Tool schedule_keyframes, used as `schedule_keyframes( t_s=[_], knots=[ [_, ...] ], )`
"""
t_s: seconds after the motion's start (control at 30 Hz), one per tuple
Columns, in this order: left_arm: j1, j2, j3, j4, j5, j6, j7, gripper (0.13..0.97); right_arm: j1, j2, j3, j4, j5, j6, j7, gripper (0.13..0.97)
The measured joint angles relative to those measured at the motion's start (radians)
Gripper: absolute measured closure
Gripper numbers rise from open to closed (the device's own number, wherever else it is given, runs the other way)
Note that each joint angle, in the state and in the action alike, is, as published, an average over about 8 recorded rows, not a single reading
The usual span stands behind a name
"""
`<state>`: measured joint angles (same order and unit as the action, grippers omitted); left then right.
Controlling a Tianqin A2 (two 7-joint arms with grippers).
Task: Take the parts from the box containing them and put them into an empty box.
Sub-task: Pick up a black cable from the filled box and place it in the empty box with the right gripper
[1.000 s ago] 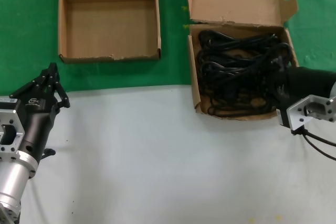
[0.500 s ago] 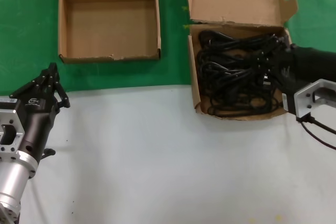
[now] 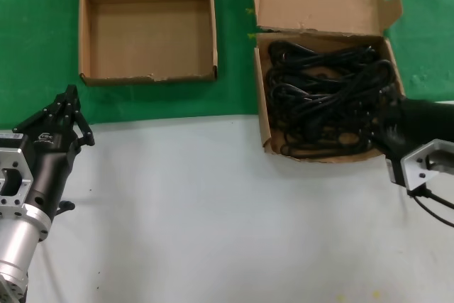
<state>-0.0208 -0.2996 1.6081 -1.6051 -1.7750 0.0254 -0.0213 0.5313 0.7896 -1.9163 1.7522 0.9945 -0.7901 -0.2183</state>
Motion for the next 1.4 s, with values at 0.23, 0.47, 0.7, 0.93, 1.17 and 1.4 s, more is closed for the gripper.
schedule_keyframes(
  t_s=[0.23,0.47,0.7,0.93,1.17,1.4],
  knots=[
    [0.000,0.000,0.000,0.000,0.000,0.000,0.000,0.952,-0.010,-0.016,-0.009,-0.021,-0.020,0.012,-0.012,0.843],
    [0.000,0.000,0.000,0.000,0.000,0.000,0.000,0.952,-0.006,-0.040,-0.012,-0.046,-0.052,0.021,-0.012,0.715],
    [0.000,0.000,0.000,0.000,0.000,0.000,0.000,0.952,0.005,-0.066,-0.017,-0.077,-0.074,0.028,-0.013,0.660],
    [0.000,0.000,0.000,0.000,0.000,0.000,0.000,0.952,0.020,-0.094,-0.021,-0.109,-0.089,0.040,-0.015,0.549],
    [0.000,0.000,0.000,0.000,0.000,0.000,0.000,0.952,0.030,-0.114,-0.026,-0.126,-0.095,0.049,-0.021,0.593],
    [0.000,0.000,0.000,0.000,0.000,0.000,0.000,0.952,0.032,-0.129,-0.032,-0.137,-0.097,0.058,-0.029,0.671]
  ],
)
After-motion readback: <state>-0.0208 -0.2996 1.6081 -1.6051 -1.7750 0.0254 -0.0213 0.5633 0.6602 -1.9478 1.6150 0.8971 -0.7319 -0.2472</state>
